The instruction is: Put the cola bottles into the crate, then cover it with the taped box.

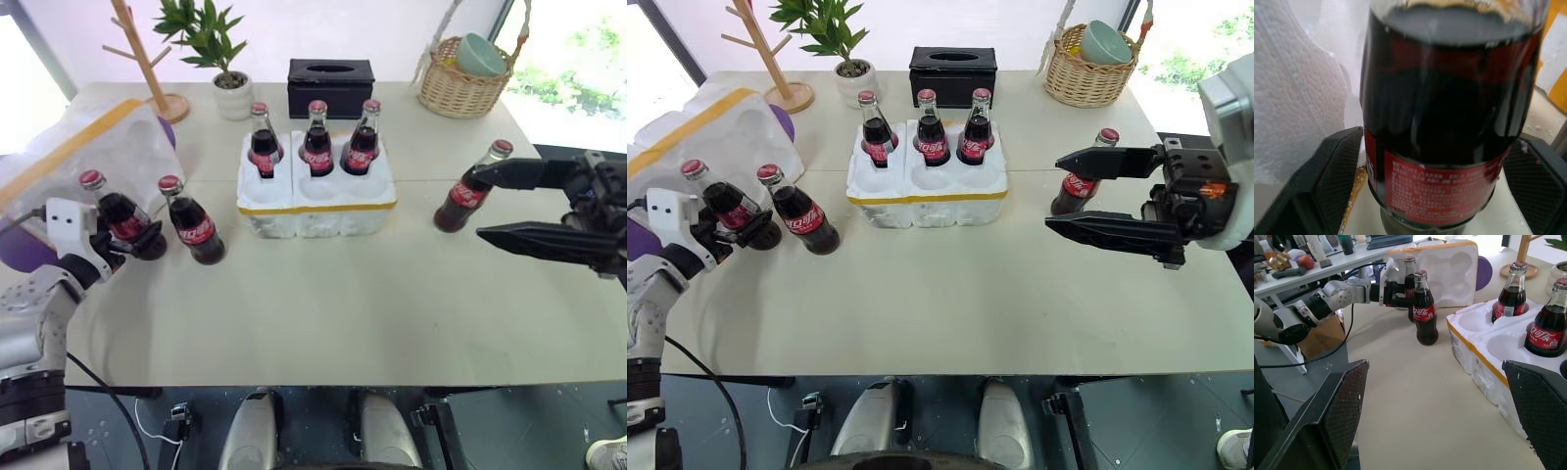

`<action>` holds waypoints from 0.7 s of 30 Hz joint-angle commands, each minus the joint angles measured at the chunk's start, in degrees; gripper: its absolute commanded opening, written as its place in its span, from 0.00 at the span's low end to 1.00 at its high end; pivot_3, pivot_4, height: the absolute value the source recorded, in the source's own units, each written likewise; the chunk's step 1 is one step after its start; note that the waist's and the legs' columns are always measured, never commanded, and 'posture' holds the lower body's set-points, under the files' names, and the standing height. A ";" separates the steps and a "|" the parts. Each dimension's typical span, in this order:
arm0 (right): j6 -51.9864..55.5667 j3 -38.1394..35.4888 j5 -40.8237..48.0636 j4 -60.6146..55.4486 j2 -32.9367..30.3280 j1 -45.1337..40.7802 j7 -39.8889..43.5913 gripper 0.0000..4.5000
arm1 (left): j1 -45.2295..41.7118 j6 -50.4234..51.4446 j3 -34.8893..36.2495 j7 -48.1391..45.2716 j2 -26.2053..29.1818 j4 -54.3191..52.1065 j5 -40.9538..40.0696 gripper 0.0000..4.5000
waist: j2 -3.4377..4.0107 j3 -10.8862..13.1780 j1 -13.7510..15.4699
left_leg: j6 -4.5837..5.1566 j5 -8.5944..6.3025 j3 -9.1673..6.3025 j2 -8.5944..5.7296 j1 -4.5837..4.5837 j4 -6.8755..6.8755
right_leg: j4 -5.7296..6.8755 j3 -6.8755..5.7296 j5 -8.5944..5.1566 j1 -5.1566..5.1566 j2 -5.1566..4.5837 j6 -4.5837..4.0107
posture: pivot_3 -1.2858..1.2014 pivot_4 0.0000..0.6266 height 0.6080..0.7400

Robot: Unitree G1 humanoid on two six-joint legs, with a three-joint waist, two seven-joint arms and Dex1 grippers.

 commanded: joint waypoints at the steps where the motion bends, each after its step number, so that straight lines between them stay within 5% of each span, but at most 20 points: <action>1: -2.01 0.61 -0.24 0.24 -0.46 -1.62 -0.40 1.00 | 0.30 -1.04 1.46 -1.38 0.61 -2.37 -1.07 0.62 | 0.00 0.00 0.04 | 0.00 0.00 0.00 0.00 0.00 0.00 | 0.00 0.00 0.00 0.00 0.00 0.00 | 0.52 0.24 0.97; 12: -4.19 2.53 -3.40 2.47 -0.10 -1.28 -1.23 1.00 | -8.11 16.04 3.84 -10.47 9.79 -9.40 -15.99 0.62 | -0.29 0.16 0.28 | 0.00 0.01 -0.10 0.00 -0.26 0.12 | 0.06 -0.08 0.01 -0.18 0.00 0.01 | 0.52 0.24 0.97; 21: -3.69 -2.25 -1.23 0.74 1.14 2.18 -5.13 1.00 | -30.77 8.35 -8.68 -24.08 20.41 6.06 -5.77 0.62 | -0.32 0.16 0.09 | 0.00 0.01 -0.09 -0.02 -0.27 0.10 | 0.08 -0.10 0.02 -0.21 0.03 0.03 | 0.52 0.24 0.97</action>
